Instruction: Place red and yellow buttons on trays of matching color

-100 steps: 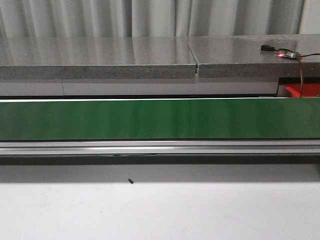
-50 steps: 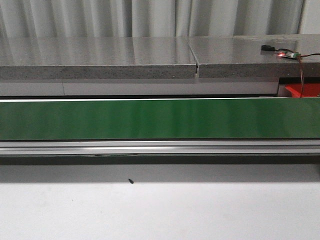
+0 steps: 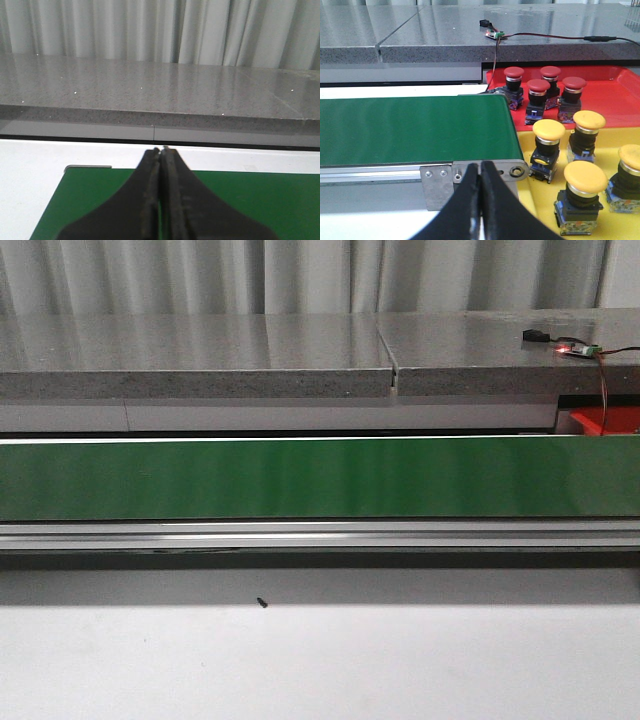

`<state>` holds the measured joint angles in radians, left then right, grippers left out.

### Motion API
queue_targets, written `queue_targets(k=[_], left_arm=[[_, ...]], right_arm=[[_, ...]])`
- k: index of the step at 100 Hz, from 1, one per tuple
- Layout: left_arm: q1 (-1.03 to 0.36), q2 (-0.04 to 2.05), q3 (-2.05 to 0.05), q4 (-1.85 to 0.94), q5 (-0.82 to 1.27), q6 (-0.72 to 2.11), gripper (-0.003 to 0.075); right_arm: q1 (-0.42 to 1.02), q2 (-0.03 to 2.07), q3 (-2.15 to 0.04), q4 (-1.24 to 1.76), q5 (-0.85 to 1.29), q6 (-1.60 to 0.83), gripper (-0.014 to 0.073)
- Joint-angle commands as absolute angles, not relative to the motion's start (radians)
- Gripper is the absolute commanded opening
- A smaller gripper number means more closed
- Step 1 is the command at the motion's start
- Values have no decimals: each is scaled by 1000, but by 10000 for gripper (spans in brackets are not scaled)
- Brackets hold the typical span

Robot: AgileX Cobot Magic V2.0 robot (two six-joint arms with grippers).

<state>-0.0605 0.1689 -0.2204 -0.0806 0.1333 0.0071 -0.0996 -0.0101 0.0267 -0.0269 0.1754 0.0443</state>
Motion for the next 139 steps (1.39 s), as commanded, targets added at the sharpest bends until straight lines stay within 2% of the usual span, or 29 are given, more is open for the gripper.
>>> queue_targets(k=[1, 14, 41, 56, 139], left_arm=[[-44, 151, -190, -57, -11, -28, -19], [-38, 109, -107, -57, -89, -28, -19], [-38, 10, 47, -57, -84, -26, -19], [-38, -41, 45, -33, 71, -26, -19], [-27, -41, 45, -25, 69, -25, -19]], right_arm=[[-100, -32, 14, -26, 88, 38, -67], [-100, -32, 14, -26, 88, 38, -67], [-100, -32, 14, -26, 88, 38, -67], [-100, -32, 14, -26, 89, 38, -67], [-100, -31, 14, -26, 89, 38, -67]])
